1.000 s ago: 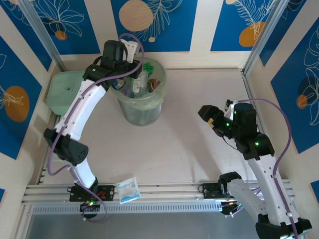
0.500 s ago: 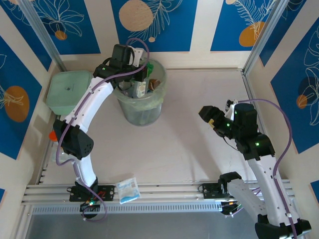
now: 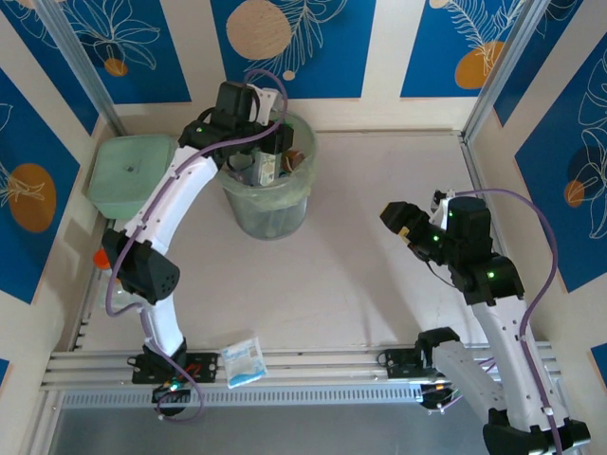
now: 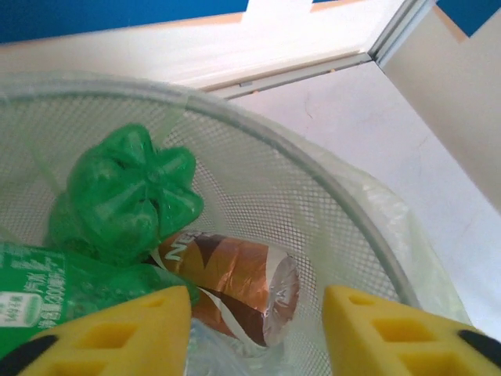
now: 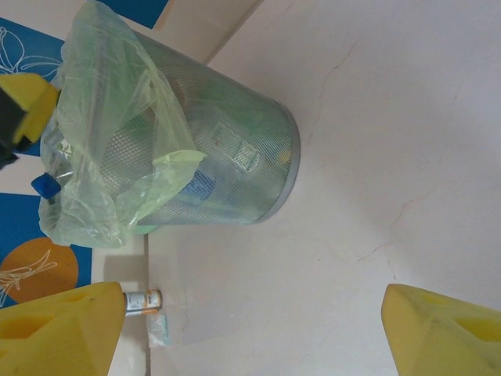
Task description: Put the plastic bottles in the bin
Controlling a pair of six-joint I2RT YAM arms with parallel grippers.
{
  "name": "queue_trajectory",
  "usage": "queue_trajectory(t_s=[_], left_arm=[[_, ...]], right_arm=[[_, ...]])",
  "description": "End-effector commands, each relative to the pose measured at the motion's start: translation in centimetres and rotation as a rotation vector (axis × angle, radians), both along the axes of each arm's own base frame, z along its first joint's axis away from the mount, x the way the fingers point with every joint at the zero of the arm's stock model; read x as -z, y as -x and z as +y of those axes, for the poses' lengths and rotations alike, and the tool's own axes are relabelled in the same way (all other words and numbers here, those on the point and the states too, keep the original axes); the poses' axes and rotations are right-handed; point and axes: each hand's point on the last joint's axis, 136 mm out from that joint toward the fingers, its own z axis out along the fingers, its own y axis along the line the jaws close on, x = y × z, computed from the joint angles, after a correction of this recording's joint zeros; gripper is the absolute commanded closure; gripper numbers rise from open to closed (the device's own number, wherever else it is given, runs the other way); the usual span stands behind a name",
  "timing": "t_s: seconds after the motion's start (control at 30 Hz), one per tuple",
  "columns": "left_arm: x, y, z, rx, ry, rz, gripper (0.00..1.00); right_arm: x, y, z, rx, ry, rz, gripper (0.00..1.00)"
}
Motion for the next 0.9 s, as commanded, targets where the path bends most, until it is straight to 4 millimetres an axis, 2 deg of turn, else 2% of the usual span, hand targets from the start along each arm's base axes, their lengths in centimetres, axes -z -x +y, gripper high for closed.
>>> queue_trajectory(t_s=[0.0, 0.1, 0.23, 0.33, 0.4, 0.43, 0.5, 0.57, 0.63, 0.7, 0.73, 0.8, 0.87], left_arm=[[-6.5, 0.9, 0.8, -0.030, 0.041, -0.120, 0.39], [-9.9, 1.7, 2.2, -0.068, 0.032, -0.184, 0.30], [-13.0, 3.8, 4.6, -0.125, 0.027, -0.247, 0.24], [-13.8, 6.0, 7.2, -0.190, 0.002, -0.282, 0.14], [-13.5, 7.5, 9.5, -0.256, -0.019, -0.314, 0.00], [-13.0, 8.1, 10.6, -0.291, -0.031, -0.327, 0.01], [-11.3, 9.5, 13.4, -0.381, -0.059, -0.362, 0.01], [-8.6, 10.6, 15.7, -0.454, -0.093, -0.371, 0.01], [-5.5, 11.5, 18.6, -0.557, -0.162, -0.360, 0.01], [-2.0, 12.5, 22.8, -0.755, -0.266, -0.364, 0.01], [-0.4, 12.9, 24.0, -0.795, -0.320, -0.369, 0.01], [4.2, 13.6, 26.0, -0.844, -0.435, -0.364, 0.01], [7.3, 14.5, 28.2, -0.961, -0.438, -0.386, 0.01]], right_arm=[[-1.7, 0.5, -0.2, -0.013, 0.021, -0.046, 0.14], [-2.4, 0.7, -0.3, -0.018, 0.034, -0.064, 0.14], [-3.5, 0.8, -1.1, -0.013, 0.100, -0.095, 0.14], [-4.1, 0.6, -2.9, 0.064, 0.182, -0.113, 0.13], [-3.9, 0.2, -4.3, 0.129, 0.241, -0.117, 0.11], [-3.6, -0.1, -4.7, 0.145, 0.263, -0.122, 0.11], [-2.9, -0.9, -5.3, 0.168, 0.303, -0.141, 0.09], [-1.6, -1.4, -6.4, 0.192, 0.383, -0.137, 0.09], [1.5, -1.6, -8.0, 0.271, 0.427, -0.070, 0.08], [4.2, -2.2, -9.2, 0.328, 0.468, -0.082, 0.15], [5.0, -2.6, -9.5, 0.336, 0.489, -0.104, 0.16], [6.7, -3.5, -9.9, 0.344, 0.522, -0.137, 0.18], [8.4, -4.1, -10.9, 0.391, 0.571, -0.107, 0.19]])
